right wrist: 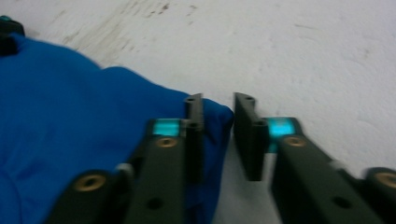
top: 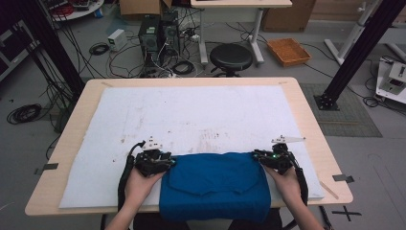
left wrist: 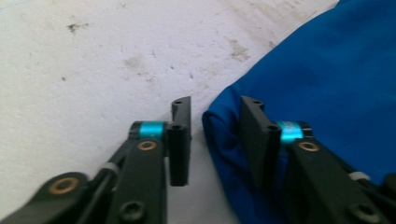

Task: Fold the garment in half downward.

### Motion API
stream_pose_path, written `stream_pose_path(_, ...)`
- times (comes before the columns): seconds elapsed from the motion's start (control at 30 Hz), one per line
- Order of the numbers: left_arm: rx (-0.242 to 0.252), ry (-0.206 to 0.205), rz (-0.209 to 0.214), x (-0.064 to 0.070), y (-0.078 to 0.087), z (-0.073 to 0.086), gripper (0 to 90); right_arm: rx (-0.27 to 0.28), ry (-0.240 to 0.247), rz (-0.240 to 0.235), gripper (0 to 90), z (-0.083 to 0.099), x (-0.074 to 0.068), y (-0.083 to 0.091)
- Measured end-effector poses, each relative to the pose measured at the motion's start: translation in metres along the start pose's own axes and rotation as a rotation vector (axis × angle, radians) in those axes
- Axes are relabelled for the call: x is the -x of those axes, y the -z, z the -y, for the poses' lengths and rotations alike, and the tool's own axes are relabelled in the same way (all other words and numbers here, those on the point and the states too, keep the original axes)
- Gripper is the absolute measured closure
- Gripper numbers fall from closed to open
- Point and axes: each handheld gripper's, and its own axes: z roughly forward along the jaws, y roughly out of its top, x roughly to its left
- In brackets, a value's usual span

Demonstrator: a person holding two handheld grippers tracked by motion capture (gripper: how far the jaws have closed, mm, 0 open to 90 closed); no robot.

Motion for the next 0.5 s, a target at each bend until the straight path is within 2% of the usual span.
stream_pose_path(0.03, 0.0, 0.0, 0.001, 0.0, 0.0, 0.0, 79.8, -0.001, 0.017, 0.008, 84.2, 0.0, -0.002, 0.001)
stream_pose_path(0.1, -0.004, -0.014, -0.003, 0.0, 0.001, -0.001, 83.6, 0.007, 0.031, 0.021, 85.2, 0.001, -0.004, 0.003)
stream_pose_path(0.2, 0.001, -0.028, -0.011, -0.004, 0.001, -0.006, 84.8, 0.032, 0.046, 0.039, 85.5, -0.003, -0.002, 0.005)
stream_pose_path(0.3, 0.023, -0.025, -0.027, -0.011, 0.0, -0.015, 85.0, 0.055, 0.059, 0.052, 85.5, -0.011, 0.001, 0.004)
stream_pose_path(0.4, 0.022, -0.051, -0.064, -0.021, -0.003, -0.029, 85.0, 0.066, 0.089, 0.082, 85.5, -0.024, 0.004, -0.001)
stream_pose_path(0.5, 0.028, -0.067, -0.093, -0.032, -0.01, -0.045, 85.0, 0.072, 0.093, 0.099, 85.4, -0.041, 0.01, -0.01)
